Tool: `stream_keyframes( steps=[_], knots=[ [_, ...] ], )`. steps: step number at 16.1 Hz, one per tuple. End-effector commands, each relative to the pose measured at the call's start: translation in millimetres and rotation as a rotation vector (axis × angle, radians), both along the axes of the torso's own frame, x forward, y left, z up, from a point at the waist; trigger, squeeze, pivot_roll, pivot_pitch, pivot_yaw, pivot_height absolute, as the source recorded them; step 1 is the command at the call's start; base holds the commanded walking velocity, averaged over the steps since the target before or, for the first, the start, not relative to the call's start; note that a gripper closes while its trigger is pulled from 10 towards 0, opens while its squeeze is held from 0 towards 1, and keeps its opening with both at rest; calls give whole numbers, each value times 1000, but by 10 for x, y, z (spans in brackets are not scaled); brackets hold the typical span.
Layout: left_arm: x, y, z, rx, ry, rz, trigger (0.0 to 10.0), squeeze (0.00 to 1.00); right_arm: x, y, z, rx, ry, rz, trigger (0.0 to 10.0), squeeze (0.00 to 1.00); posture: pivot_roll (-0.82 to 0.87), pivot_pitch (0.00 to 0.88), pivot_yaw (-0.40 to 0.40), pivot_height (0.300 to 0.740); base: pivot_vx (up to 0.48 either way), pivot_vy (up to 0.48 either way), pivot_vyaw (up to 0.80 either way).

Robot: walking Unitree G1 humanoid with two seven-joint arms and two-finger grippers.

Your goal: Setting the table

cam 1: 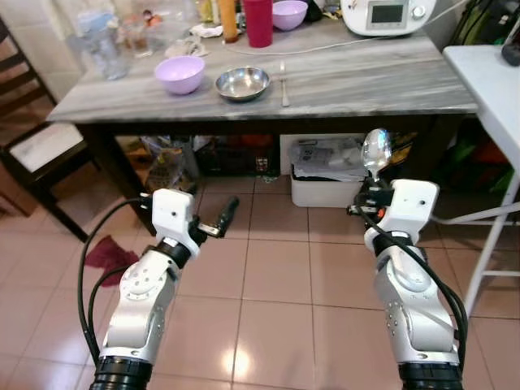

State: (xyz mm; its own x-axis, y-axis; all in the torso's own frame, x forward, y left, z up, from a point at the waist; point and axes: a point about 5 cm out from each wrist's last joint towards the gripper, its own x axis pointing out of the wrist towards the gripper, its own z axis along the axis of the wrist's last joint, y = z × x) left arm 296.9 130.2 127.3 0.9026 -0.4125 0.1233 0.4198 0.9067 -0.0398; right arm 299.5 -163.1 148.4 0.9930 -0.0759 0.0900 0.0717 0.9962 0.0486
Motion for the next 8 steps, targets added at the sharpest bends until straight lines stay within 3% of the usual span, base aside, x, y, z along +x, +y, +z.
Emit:
stream_keyframes(
  steps=[1, 4, 8],
  knots=[
    [0, -67, 23, -6, -5, -20, 10000, 0, -8, -83, 43, -14, -18, -30, 10000, 0, -233, 105, 87, 740, 442, 0, 0],
    [3, -59, 23, -6, -5, -16, 10000, 0, -8, -81, 48, -16, -21, -29, 10000, 0, -232, 103, 86, 740, 442, 0, 0],
    [3, -77, 27, -9, -8, -16, 10000, 0, -1, -82, 50, -15, -23, -28, 10000, 0, -232, 99, 85, 740, 436, 0, 320]
  ],
)
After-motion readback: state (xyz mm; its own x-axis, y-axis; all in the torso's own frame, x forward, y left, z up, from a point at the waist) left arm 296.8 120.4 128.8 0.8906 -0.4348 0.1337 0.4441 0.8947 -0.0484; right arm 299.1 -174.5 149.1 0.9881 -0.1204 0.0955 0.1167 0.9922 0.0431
